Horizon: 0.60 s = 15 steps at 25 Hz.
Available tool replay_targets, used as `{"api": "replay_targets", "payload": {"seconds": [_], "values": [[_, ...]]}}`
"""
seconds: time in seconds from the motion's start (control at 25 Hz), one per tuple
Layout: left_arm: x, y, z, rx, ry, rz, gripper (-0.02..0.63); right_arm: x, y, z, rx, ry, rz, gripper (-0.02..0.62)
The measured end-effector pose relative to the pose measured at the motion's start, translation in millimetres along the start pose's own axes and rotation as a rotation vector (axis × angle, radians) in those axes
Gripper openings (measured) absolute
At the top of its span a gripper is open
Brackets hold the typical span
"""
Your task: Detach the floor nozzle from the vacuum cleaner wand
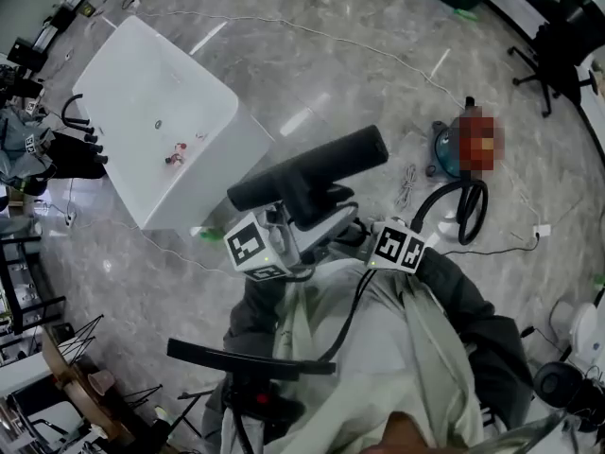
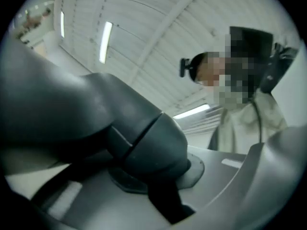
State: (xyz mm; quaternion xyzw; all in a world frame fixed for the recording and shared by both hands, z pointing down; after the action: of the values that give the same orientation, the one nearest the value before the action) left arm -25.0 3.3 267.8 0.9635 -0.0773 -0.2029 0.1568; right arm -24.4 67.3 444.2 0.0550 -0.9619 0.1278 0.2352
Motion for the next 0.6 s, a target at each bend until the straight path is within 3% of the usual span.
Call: {"api": "replay_targets", "payload": {"seconds": [0.04,0.08,0.16,0.24,0.4,0.48,0.56,0.6], "values": [[0.6,-13.6,-0.6,0.011,-0.003,-0.112,0.077,-3.9,10.2,-0.5,-0.013,-0.006,0.107,0.039],[2.0,-20.7,-1.3,0.014,-0.006,-0.172,0.075,-7.1,15.7,-2.1,-0.019,-0.008,0.180,0.039],[7.9,-13.5,-1.2,-0.005,-0.021,-0.141,0.075,-9.7,13.4,-5.5,0.004,-0.012,0.218,0.038],[12.1,8.0,-3.1,-0.049,-0.032,0.008,0.075,-8.9,1.2,-6.4,0.052,-0.010,0.116,0.037],[10.7,45.4,-6.2,-0.080,0.028,0.377,0.075,-5.1,-32.2,-4.0,0.104,0.013,-0.310,0.037],[3.8,57.3,-7.0,-0.088,0.047,0.526,0.075,-1.8,-42.4,-5.4,0.109,0.038,-0.450,0.037],[-2.1,58.8,-8.1,-0.091,0.048,0.566,0.075,1.1,-42.1,-8.7,0.104,0.063,-0.472,0.037],[-2.2,56.1,-8.5,-0.087,0.048,0.537,0.075,1.9,-40.0,-9.2,0.096,0.063,-0.450,0.037]]}}
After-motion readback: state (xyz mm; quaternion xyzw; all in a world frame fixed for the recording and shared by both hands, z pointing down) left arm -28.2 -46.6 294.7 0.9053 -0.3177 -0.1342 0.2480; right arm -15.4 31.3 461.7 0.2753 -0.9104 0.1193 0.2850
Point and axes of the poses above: the fingertips, and each gripper's own axes: x forward along the fingers, y to its left, z out of its top, the point moved 3 cm from there along -x, backward along the fingers, and after that the axes turned 1 degree about y, right-handed, at the moved point
